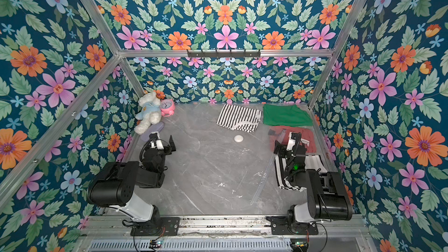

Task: Take the tank top out of the vacuum bag
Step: Reset both arms

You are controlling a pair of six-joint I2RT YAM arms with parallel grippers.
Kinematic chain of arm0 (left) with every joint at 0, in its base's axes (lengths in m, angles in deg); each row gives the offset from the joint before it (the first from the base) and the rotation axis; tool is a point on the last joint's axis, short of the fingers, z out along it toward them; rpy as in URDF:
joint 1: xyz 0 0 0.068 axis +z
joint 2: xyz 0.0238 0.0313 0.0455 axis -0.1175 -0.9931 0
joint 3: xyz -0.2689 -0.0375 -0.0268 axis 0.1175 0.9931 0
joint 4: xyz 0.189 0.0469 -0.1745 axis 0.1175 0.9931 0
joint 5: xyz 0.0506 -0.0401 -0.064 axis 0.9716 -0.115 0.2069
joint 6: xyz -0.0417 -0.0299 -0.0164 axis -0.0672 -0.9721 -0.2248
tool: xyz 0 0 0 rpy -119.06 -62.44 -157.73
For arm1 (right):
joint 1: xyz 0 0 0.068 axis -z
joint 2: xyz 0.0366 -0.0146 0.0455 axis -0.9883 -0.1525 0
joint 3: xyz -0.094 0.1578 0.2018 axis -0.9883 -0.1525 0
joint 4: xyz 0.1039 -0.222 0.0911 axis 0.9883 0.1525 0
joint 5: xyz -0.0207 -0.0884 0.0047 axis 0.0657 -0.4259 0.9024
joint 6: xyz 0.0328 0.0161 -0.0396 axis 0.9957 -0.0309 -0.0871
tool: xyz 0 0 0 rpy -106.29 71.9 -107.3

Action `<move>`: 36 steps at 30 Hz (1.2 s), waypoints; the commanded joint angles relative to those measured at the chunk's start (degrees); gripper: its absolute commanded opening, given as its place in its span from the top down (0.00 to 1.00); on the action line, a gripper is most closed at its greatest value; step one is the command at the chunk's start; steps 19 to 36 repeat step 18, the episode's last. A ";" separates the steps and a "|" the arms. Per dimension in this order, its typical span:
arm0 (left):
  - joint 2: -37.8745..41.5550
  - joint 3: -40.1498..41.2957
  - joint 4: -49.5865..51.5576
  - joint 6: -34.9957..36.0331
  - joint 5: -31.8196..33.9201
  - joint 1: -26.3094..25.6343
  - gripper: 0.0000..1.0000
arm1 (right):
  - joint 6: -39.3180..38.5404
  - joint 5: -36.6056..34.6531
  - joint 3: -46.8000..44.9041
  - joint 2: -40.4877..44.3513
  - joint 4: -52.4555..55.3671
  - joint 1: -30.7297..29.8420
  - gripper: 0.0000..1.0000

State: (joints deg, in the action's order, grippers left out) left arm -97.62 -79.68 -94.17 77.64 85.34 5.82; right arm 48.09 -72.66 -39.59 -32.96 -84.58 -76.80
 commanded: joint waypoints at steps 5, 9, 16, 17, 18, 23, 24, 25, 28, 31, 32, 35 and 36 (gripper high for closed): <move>0.00 -0.38 4.31 -0.52 -2.91 0.05 0.00 | -2.00 -1.45 -0.05 -0.21 -0.51 -0.93 0.01; -0.14 -0.56 4.60 -0.59 -3.08 0.05 0.00 | -2.00 -1.27 0.33 -0.25 -0.13 -1.00 0.01; -0.06 -0.73 4.88 -0.69 -3.15 0.13 0.00 | -2.00 -1.26 0.26 -0.25 -0.04 -1.00 0.01; -0.06 -0.65 4.76 -0.61 -3.09 0.12 0.01 | -2.00 -1.26 0.26 -0.23 -0.07 -1.00 0.01; -0.06 -0.60 4.79 -0.60 -3.09 0.12 0.00 | -1.94 -1.21 0.10 -0.16 -0.21 -1.00 0.01; -0.06 -0.60 4.79 -0.60 -3.09 0.12 0.00 | -1.94 -1.21 0.10 -0.16 -0.21 -1.00 0.01; -0.06 -0.60 4.79 -0.60 -3.09 0.12 0.00 | -1.94 -1.21 0.10 -0.16 -0.21 -1.00 0.01; -0.06 -0.60 4.79 -0.60 -3.09 0.12 0.00 | -1.94 -1.21 0.10 -0.16 -0.21 -1.00 0.01; -0.06 -0.60 4.79 -0.60 -3.09 0.12 0.00 | -1.94 -1.21 0.10 -0.16 -0.21 -1.00 0.01; -0.06 -0.60 4.79 -0.60 -3.09 0.12 0.00 | -1.94 -1.21 0.10 -0.16 -0.21 -1.00 0.01; -0.06 -0.60 4.79 -0.60 -3.09 0.12 0.00 | -1.94 -1.21 0.10 -0.16 -0.21 -1.00 0.01; -0.06 -0.60 4.79 -0.60 -3.09 0.12 0.00 | -1.94 -1.21 0.10 -0.16 -0.21 -1.00 0.01; -0.06 -0.60 4.79 -0.60 -3.09 0.12 0.00 | -1.94 -1.21 0.10 -0.16 -0.21 -1.00 0.01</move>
